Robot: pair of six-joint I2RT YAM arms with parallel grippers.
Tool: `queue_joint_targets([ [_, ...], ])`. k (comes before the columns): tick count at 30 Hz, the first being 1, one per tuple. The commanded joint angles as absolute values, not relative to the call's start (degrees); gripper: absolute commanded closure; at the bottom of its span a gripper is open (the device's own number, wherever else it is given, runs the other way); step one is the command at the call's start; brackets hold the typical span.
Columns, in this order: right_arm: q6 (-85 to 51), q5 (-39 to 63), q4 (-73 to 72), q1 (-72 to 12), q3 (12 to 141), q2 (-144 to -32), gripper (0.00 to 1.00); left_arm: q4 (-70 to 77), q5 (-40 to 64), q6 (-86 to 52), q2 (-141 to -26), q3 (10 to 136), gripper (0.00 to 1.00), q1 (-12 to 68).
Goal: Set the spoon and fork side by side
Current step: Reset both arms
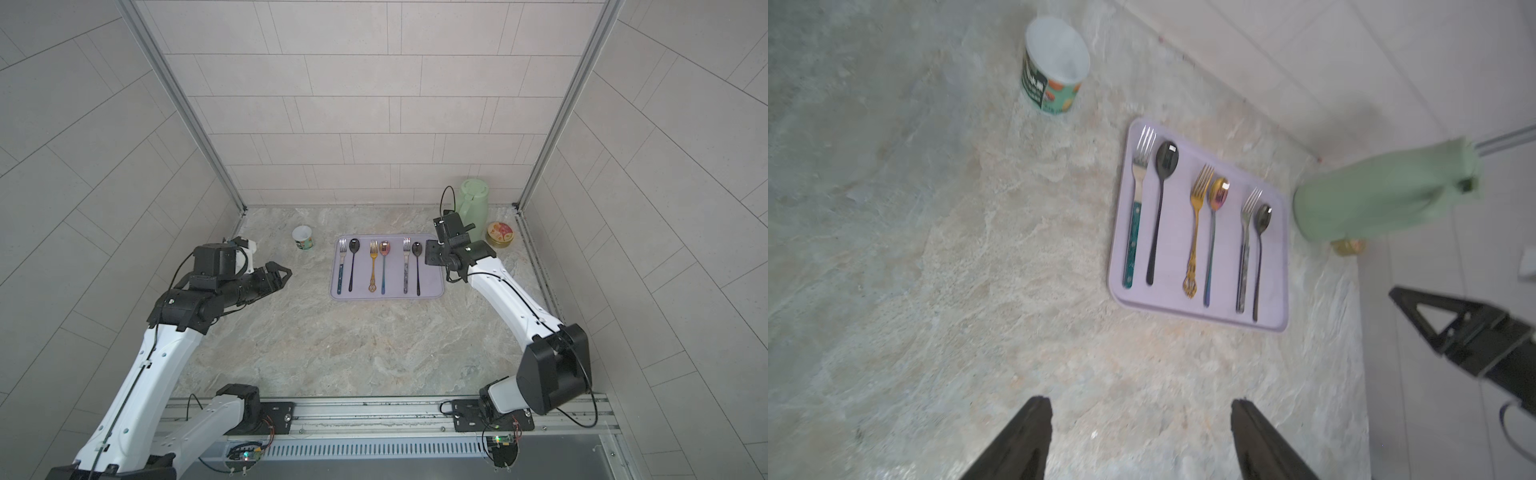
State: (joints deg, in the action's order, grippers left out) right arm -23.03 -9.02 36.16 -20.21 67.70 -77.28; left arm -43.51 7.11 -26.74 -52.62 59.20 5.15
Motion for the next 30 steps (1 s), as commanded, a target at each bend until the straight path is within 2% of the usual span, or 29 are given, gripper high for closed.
queue_joint_targets([
  [1, -20.12, -13.90, 29.92, -19.95, 59.44, -71.06, 0.31, -29.47, 5.82, -30.85, -52.26, 53.99, 0.27, 4.92],
  [2, -19.28, -14.69, 28.04, -19.90, 56.94, -68.41, 0.28, -26.78, 5.69, -31.29, -52.59, 52.76, 0.25, 4.89],
  [3, -18.36, -15.79, 25.98, -19.94, 54.35, -66.14, 0.21, -24.80, 4.41, -31.09, -53.05, 51.84, 0.23, 4.92],
  [5, -15.66, -17.37, 21.45, -19.65, 49.54, -61.91, 0.02, -22.56, 0.31, -28.94, -54.25, 50.74, 0.22, 4.85],
  [6, -14.17, -18.02, 19.22, -19.41, 47.12, -60.34, 0.00, -19.90, -1.76, -27.93, -54.85, 49.30, 0.18, 4.91],
  [9, -12.33, -21.05, 13.86, -17.72, 41.72, -56.99, 0.00, -8.47, -2.30, -24.98, -56.82, 43.59, 0.01, 5.27],
  [10, -11.82, -21.58, 11.82, -17.00, 40.16, -56.47, 0.00, -4.33, -2.50, -24.12, -57.62, 41.68, 0.00, 5.72],
  [16, -4.79, -22.06, -7.44, -14.25, 28.48, -58.28, 0.00, 6.70, -12.54, -14.50, -62.41, 35.27, 0.00, 8.34],
  [21, -1.54, -20.93, -20.48, -11.52, 25.57, -68.79, 0.00, 18.12, -23.53, -6.72, -64.95, 28.04, 0.00, 8.35],
  [25, -0.80, -18.55, -29.75, -9.38, 26.21, -78.70, 0.00, 29.82, -25.40, -0.81, -69.45, 22.65, 0.00, 8.04],
  [26, 0.07, -18.20, -29.11, -9.32, 27.01, -79.28, 0.00, 31.57, -25.31, -1.77, -70.89, 22.25, 0.00, 7.92],
  [30, 0.03, -17.02, -42.52, -7.10, 22.96, -81.69, 0.00, 35.51, -21.22, -2.45, -76.16, 22.86, 0.00, 7.72],
])
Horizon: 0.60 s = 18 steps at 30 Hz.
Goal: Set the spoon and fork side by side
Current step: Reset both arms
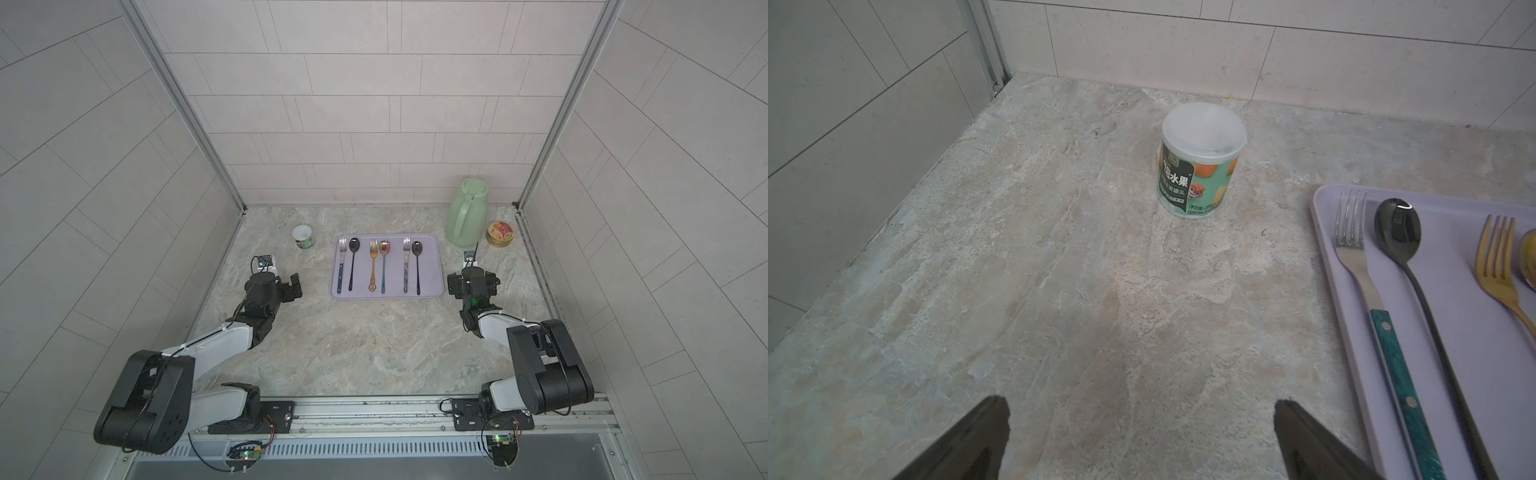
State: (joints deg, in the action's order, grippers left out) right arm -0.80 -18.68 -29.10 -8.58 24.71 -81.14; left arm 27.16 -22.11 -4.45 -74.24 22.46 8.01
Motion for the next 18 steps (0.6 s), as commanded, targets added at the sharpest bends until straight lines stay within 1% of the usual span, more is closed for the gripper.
queue_joint_targets([
  [1, -0.74, -15.39, -45.28, -6.06, 22.24, -82.86, 0.00, 34.86, -21.87, -2.31, -76.77, 23.75, 0.00, 7.68],
  [3, -1.70, -14.79, -46.43, -5.02, 22.40, -84.49, 0.00, 37.17, -22.64, -1.07, -78.32, 23.81, 0.00, 7.61],
  [6, -3.24, -13.26, -45.61, -3.63, 22.60, -84.98, 0.00, 44.58, -22.75, -0.15, -81.85, 21.90, 0.00, 7.61],
  [7, -3.79, -11.79, -47.55, -2.54, 21.67, -86.32, 0.00, 46.18, -22.91, -0.14, -83.04, 21.55, 0.00, 7.68],
  [8, -4.15, -10.80, -53.82, -1.93, 20.57, -89.25, 0.00, 47.47, -22.78, -0.09, -84.05, 21.38, 0.00, 7.64],
  [9, -4.18, -10.91, -57.05, -1.78, 20.05, -90.14, 0.00, 47.95, -22.22, 0.03, -85.01, 21.38, 0.00, 7.56],
  [11, -4.23, -10.23, -47.67, -1.65, 22.07, -87.21, 0.00, 49.10, -20.38, 0.63, -86.28, 21.09, 0.00, 7.48],
  [13, -4.30, -10.45, -54.21, -1.63, 20.87, -89.54, 0.00, 50.98, -19.51, 1.14, -87.81, 21.31, 0.00, 7.33],
  [14, -4.53, -10.83, -53.45, -1.60, 20.95, -88.86, 0.00, 49.29, -19.01, 0.97, -87.43, 22.04, 0.00, 7.21],
  [16, -4.53, -10.14, -47.13, -1.43, 22.70, -87.63, 0.00, 46.57, -18.23, 0.13, -87.92, 23.57, 0.00, 6.19],
  [18, -4.56, -10.00, -51.75, -1.29, 21.50, -88.83, 0.00, 43.98, -16.93, -0.90, -87.78, 24.72, 0.00, 4.94],
])
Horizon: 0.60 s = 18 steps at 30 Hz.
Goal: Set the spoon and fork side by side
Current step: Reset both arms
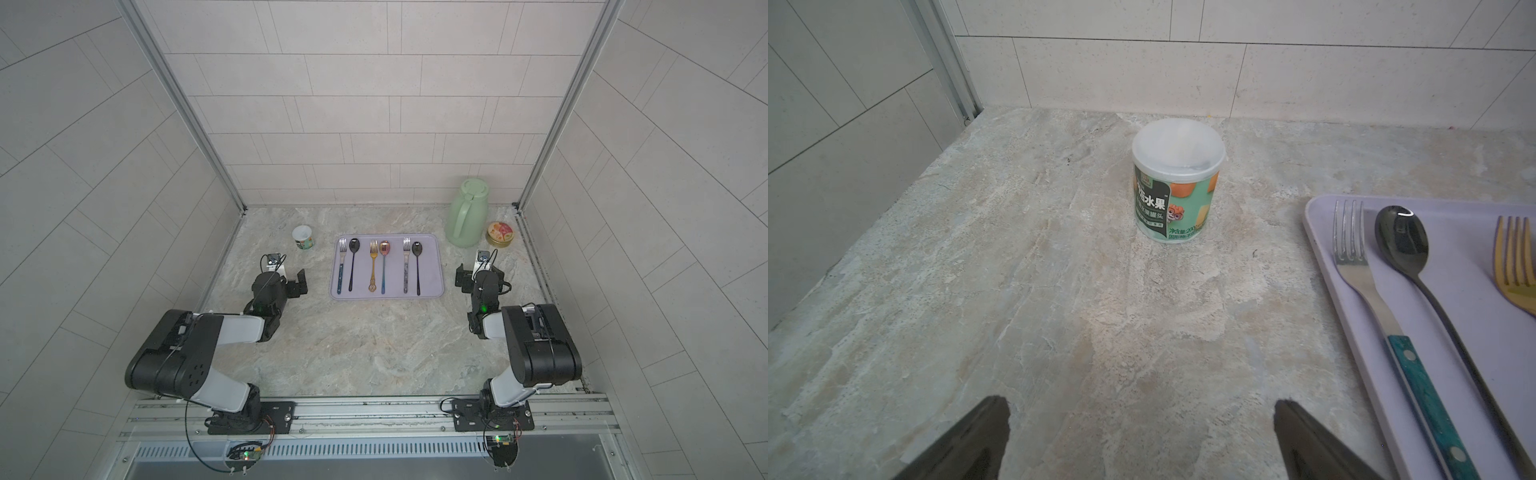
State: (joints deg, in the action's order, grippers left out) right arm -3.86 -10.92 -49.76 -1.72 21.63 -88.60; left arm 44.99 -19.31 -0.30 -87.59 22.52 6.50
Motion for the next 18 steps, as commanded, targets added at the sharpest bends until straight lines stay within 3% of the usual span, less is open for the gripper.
queue_joint_targets([
  [1, -4.51, -10.02, -51.91, -1.28, 21.41, -88.79, 0.00, 43.76, -16.35, -1.11, -87.99, 24.90, 0.00, 4.66],
  [18, -4.70, -10.03, -48.73, -1.25, 22.28, -87.99, 0.00, 43.51, -16.17, -1.14, -87.80, 24.87, 0.00, 4.60],
])
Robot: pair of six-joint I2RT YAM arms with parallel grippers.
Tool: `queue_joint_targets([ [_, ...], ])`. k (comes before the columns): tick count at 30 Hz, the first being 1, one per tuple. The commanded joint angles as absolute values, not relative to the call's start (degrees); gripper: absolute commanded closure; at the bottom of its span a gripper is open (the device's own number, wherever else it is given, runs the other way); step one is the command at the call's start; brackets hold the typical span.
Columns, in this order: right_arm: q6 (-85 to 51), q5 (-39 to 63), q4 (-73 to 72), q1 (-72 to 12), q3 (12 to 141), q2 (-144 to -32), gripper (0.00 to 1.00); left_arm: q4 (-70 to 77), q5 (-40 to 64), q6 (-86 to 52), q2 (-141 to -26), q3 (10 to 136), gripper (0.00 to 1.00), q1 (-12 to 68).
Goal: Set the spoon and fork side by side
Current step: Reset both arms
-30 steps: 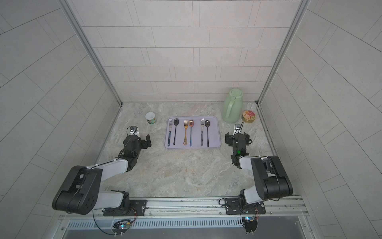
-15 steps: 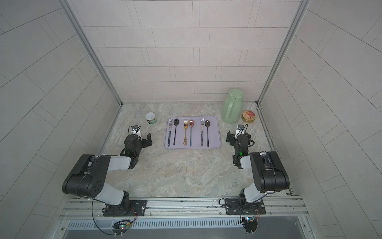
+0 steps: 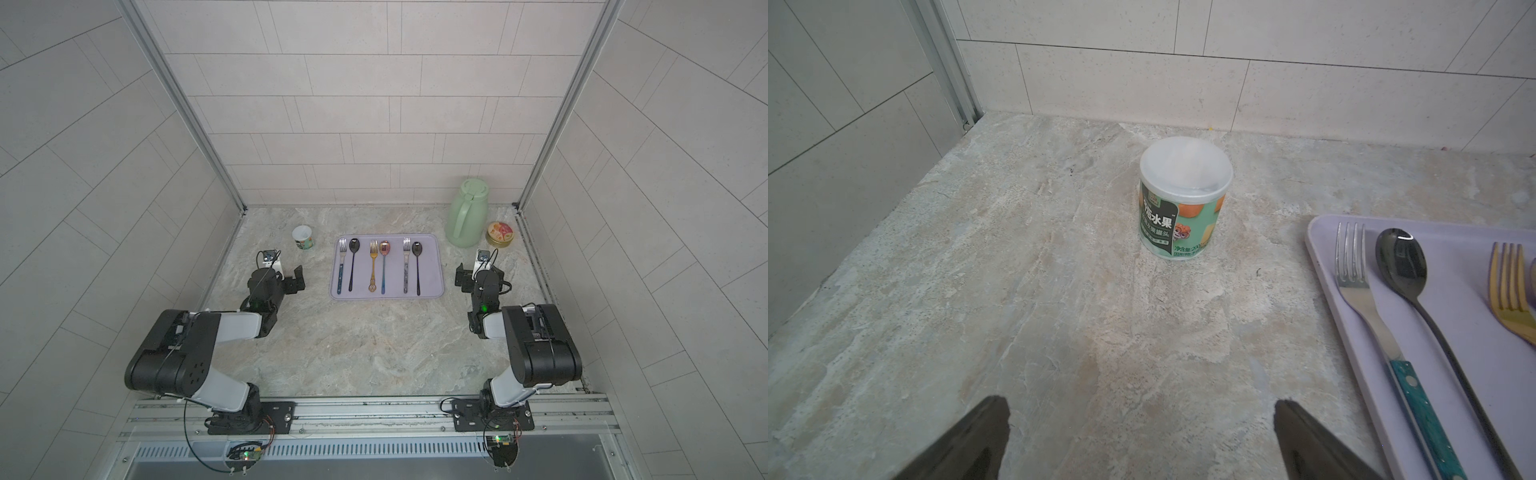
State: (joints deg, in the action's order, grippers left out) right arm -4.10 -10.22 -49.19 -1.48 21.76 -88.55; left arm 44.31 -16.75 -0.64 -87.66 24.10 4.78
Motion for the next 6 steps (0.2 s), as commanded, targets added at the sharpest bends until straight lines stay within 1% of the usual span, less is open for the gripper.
queue_joint_targets([
  [1, -4.67, -10.08, -48.54, -1.23, 22.56, -87.98, 0.00, 43.51, -16.17, -1.15, -87.80, 24.87, 0.00, 4.59],
  [6, -4.75, -10.02, -48.52, -1.27, 22.37, -87.89, 0.00, 43.51, -16.13, -1.14, -87.80, 24.87, 0.00, 4.46],
])
